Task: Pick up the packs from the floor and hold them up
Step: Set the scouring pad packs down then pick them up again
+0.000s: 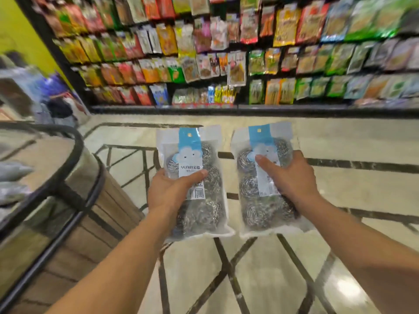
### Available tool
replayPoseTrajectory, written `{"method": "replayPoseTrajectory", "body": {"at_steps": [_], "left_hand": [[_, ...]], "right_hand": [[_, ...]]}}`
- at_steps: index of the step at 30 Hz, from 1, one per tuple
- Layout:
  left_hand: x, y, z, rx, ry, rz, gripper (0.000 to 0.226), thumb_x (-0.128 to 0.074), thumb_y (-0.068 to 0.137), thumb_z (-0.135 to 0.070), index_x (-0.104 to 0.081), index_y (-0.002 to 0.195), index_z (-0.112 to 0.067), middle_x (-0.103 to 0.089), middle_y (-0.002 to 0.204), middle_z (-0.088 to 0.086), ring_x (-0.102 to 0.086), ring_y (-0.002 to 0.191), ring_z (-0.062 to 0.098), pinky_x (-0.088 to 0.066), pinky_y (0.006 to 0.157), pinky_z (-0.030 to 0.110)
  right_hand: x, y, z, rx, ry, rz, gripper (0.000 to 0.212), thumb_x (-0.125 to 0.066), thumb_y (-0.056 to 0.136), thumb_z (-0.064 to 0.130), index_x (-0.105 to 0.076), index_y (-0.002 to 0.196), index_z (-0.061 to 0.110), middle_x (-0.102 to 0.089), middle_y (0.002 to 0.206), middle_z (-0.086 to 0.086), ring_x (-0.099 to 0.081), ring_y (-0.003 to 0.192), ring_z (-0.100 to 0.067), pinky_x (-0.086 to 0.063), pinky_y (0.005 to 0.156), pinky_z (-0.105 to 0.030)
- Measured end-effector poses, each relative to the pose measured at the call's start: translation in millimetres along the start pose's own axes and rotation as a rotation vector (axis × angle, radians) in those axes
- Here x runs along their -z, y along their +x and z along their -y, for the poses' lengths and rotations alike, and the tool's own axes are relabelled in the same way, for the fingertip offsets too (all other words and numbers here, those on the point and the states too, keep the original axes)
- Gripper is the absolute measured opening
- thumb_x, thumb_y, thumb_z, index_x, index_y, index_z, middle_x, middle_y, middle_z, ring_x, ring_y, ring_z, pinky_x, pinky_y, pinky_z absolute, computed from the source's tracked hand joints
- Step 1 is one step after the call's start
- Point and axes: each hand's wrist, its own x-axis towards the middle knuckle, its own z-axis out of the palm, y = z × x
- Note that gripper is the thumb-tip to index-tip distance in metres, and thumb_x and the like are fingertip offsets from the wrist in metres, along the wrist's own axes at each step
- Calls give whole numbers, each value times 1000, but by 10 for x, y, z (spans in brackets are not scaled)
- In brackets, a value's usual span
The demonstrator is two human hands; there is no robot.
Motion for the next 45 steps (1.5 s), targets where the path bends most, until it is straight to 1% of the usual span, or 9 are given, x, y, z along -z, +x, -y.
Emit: {"method": "replayPoseTrajectory", "body": {"at_steps": [5,8,16,21,28,33,37,42,45], "left_hand": [[670,-520,-1452,-125,-118,-65,56,-101,52,-38,-73,99,-23,-81,88,-5,-78,81,17,-62,76,33],[1058,-929,-2049,-184,-150,-96,70,-102,44,-45,-75,105,-23,-82,91,-5,-79,84,18,-62,85,40],[2249,-2354,-2834,-361,-176,-418,50,-100,56,-36,-77,98,-22,-81,91,-8,-77,88,15,-60,87,35],[2991,-3326,-2758,-358,-199,-615,46,-98,63,-27,-75,103,-18,-79,87,-8,-74,71,3,-55,59,15],[4146,-4787,-2226,-297,-155,-966,70,-103,40,-43,-80,103,-22,-81,94,-9,-77,89,12,-60,88,33],[4825,-5940,-1697,-257,-138,-1180,62,-103,44,-41,-80,98,-20,-81,90,-7,-77,86,12,-60,86,33],[5430,-6962,-1172,-193,-110,-1326,80,-98,28,-58,-82,98,-23,-81,90,-10,-77,86,11,-61,91,40],[6076,-8317,-590,-114,-64,-1485,75,-98,35,-60,-79,98,-24,-81,90,-9,-77,86,16,-61,90,43],[6334,-9031,-333,-96,-124,-1557,55,-101,50,-41,-76,95,-21,-80,91,-4,-76,86,20,-61,90,42]], "right_hand": [[742,-327,1603,164,81,-48,97,-70,62,87,-59,131,20,-72,122,-4,-68,110,-30,-57,91,-46],[1057,-640,2267,278,151,-46,109,-67,52,95,-61,131,20,-72,121,-3,-70,111,-28,-58,90,-48],[1342,-1553,3385,581,240,161,89,-67,60,88,-65,124,27,-73,114,8,-70,105,-21,-58,90,-45],[1208,-2405,3772,674,332,366,72,-77,68,76,-64,116,23,-72,110,4,-68,101,-24,-55,83,-40],[972,-4007,4177,794,414,662,90,-75,64,80,-62,129,19,-70,126,-5,-64,117,-31,-52,98,-48],[743,-5390,4175,813,459,875,90,-80,69,74,-59,133,16,-69,131,-6,-63,122,-31,-51,100,-46],[651,-6669,4037,847,471,1017,74,-82,73,67,-61,125,20,-69,123,1,-64,118,-27,-52,99,-47],[579,-8300,3817,862,471,1177,83,-81,70,71,-57,130,18,-69,125,-3,-65,117,-29,-53,99,-49],[595,-9160,3700,890,444,1264,79,-80,72,70,-58,126,17,-69,118,-3,-66,110,-28,-55,93,-48]]}}
